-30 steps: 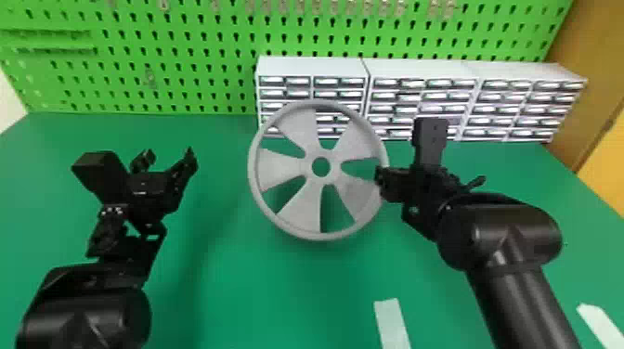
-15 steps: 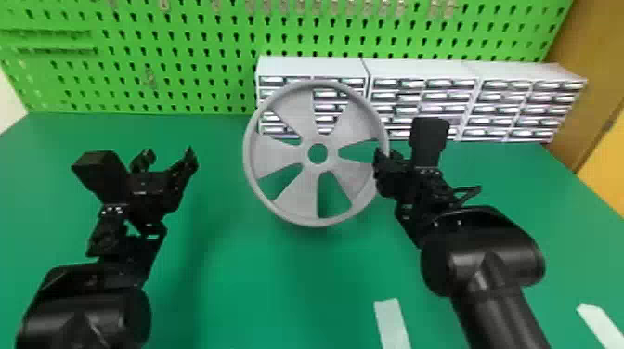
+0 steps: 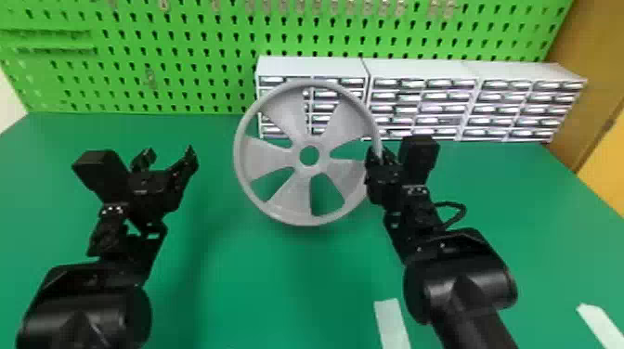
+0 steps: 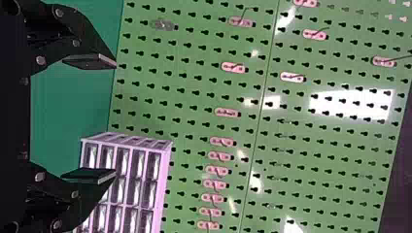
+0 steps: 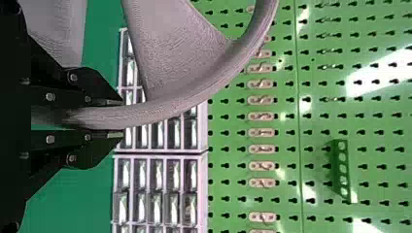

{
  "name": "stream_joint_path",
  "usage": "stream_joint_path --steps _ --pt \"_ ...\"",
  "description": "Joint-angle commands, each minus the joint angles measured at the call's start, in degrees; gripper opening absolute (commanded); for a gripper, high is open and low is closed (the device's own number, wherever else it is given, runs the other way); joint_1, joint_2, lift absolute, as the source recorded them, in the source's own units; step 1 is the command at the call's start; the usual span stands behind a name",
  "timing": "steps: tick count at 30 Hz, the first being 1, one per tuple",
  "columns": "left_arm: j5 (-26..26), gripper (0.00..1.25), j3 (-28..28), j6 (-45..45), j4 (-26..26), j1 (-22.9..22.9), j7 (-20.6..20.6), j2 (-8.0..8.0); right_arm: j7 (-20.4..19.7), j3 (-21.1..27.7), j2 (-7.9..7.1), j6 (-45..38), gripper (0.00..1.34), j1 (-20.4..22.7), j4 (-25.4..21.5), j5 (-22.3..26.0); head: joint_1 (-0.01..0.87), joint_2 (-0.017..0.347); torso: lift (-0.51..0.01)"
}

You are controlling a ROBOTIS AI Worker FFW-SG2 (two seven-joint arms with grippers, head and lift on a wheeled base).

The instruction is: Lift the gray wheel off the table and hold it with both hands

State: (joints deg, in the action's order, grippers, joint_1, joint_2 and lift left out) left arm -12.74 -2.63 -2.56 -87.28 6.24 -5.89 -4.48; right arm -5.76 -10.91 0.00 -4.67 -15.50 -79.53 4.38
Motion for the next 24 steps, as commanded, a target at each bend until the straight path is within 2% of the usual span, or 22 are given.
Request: stream_joint_path --steps 1,5,11,18,24 --pt "0.0 0.79 0.0 0.01 0.0 0.0 0.0 0.0 -0.92 -0.7 0.05 5.28 0.15 -0.32 2.62 -1.04 0.711 0.015 -0.098" --pt "0.0 0.79 0.0 0.01 0.0 0.0 0.0 0.0 -3.12 -1.22 0.05 9.24 0.15 -0.5 4.65 -1.74 0.711 0.015 -0.098" --pt "0.0 0.79 0.09 0.01 0.0 0.0 0.0 0.0 -9.44 -3.86 -0.09 15.92 0.15 -0.85 8.07 -1.92 0.711 0.015 -0.098" --pt "-0.09 0.79 0.17 0.01 0.0 0.0 0.0 0.0 -10.15 -4.56 0.05 22.07 0.15 -1.2 11.94 -2.09 0.711 0.015 -0.098" --pt "-0.27 0.79 0.26 0.01 0.0 0.0 0.0 0.0 -10.94 -4.74 0.05 24.18 0.15 -1.11 12.38 -3.67 0.711 0.015 -0.098"
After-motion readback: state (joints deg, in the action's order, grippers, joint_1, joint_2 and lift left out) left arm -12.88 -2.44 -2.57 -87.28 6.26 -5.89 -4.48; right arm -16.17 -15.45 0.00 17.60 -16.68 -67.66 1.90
